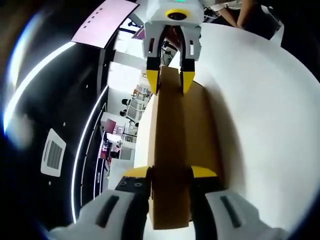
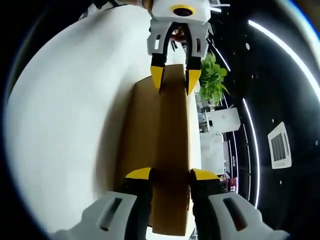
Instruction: Operate the shoe box by opening the lid, removing the specified soft item, and placing it in the target area until the item is outside and the box remains undamaged.
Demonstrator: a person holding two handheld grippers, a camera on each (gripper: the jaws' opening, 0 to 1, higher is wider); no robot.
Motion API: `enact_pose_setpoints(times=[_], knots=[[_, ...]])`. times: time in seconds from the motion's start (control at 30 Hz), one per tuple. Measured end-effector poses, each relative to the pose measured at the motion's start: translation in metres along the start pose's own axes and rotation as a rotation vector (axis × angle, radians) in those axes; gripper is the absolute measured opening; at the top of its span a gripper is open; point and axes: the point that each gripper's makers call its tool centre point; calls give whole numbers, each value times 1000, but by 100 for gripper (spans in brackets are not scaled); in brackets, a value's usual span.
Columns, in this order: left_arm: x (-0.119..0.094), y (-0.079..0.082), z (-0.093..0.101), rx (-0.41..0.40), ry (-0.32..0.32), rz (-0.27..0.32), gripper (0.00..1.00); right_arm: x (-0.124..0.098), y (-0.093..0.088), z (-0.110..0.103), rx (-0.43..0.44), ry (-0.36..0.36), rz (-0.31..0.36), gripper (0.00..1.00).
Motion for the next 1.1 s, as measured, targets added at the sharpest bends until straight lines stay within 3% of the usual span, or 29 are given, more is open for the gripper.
enact_pose_setpoints(times=[1.1], knots=[[-1,2,-4,-21,-21,23,30,1,-1,6,18,42,-1,29]])
Point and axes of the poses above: the point that each gripper's makers call its tool centre point, and the gripper's own axes: x roughly forward along the fingers, z roughly to its right, y roughly out of its top, and after that the axes turned 13 degrees about -y, right-handed
